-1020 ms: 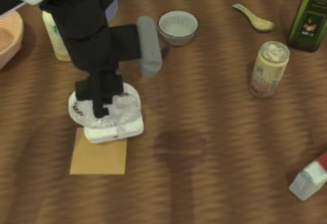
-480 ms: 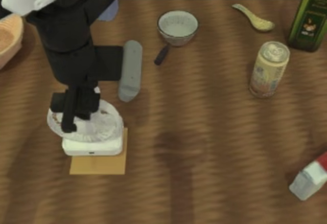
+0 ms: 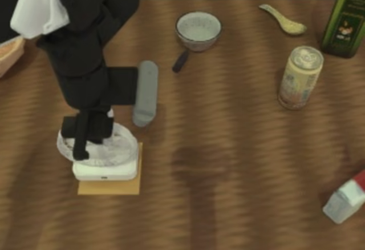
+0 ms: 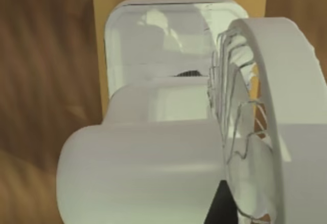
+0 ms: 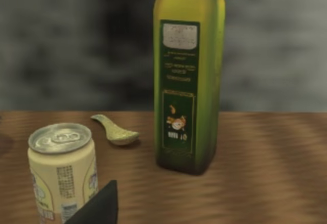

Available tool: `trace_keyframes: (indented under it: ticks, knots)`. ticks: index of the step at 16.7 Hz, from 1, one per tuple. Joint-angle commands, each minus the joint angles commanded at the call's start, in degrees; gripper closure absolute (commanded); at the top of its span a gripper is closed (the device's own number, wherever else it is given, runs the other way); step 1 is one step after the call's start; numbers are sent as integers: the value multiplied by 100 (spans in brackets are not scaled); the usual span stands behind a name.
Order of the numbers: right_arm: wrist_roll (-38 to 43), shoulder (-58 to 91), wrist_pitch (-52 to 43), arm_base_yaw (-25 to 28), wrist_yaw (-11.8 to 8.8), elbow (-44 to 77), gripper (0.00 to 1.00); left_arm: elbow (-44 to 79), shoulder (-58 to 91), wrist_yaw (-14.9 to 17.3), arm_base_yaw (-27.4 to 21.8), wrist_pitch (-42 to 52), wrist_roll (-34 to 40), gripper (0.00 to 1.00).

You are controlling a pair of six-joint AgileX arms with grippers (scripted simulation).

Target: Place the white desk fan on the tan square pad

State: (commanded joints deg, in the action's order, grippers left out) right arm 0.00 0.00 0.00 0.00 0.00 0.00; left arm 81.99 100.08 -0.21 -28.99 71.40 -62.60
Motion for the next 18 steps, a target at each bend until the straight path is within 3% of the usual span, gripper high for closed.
trace_keyframes:
  ticks: [4, 17, 18]
  knots:
    - [0, 0, 0, 0, 0, 0, 0, -59, 14, 0, 2, -60, -16, 100]
    - [0, 0, 0, 0, 0, 0, 0, -59, 14, 0, 2, -60, -16, 2]
    - [0, 0, 0, 0, 0, 0, 0, -59, 14, 0, 2, -60, -16, 0]
